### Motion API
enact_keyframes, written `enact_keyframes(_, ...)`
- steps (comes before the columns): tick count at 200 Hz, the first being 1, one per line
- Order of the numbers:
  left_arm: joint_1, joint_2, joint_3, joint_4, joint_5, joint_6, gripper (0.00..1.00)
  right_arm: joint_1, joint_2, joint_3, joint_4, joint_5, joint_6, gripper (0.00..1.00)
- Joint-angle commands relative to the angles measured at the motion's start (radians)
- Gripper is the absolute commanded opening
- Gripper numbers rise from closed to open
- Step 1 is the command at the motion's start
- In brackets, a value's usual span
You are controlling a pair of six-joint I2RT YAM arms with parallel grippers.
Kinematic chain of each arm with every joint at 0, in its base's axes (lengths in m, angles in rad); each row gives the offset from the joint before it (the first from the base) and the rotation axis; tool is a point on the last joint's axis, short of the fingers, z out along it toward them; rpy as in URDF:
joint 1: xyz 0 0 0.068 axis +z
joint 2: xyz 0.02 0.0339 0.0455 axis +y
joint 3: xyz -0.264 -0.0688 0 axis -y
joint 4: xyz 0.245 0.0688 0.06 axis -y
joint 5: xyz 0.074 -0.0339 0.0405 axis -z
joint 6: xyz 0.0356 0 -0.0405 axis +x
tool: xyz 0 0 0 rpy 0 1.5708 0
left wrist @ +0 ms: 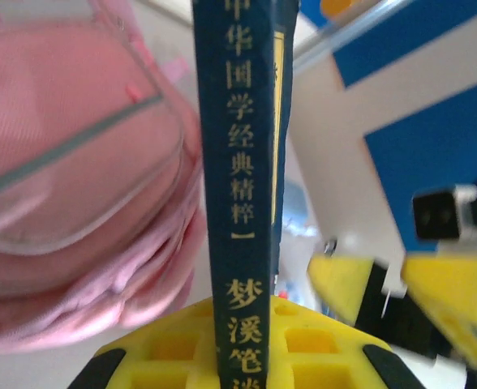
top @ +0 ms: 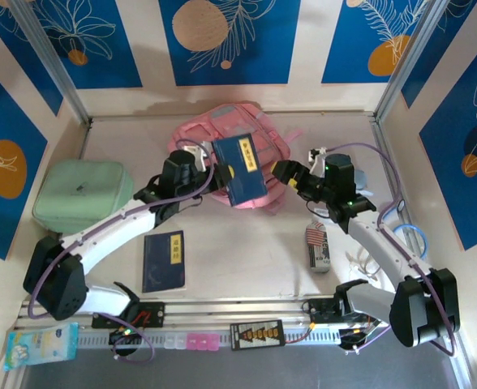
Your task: Pack books, pencil case, and school supplies into a backpack
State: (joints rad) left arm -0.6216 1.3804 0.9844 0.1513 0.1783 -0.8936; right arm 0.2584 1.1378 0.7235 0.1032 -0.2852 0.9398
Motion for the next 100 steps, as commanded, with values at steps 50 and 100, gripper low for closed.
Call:
enact_keyframes(50,0.021,0.129,0.111,0.405,-0.001,-0.268,0.0,0.055,0.122,0.016,0.386,-0.228,0.331,1.0)
enact_keyframes(100,0.01,0.247,0.172,0.582,0.06,-0.453,0.0,0.036,0.237,0.05,0.621,-0.234,0.521,0.98)
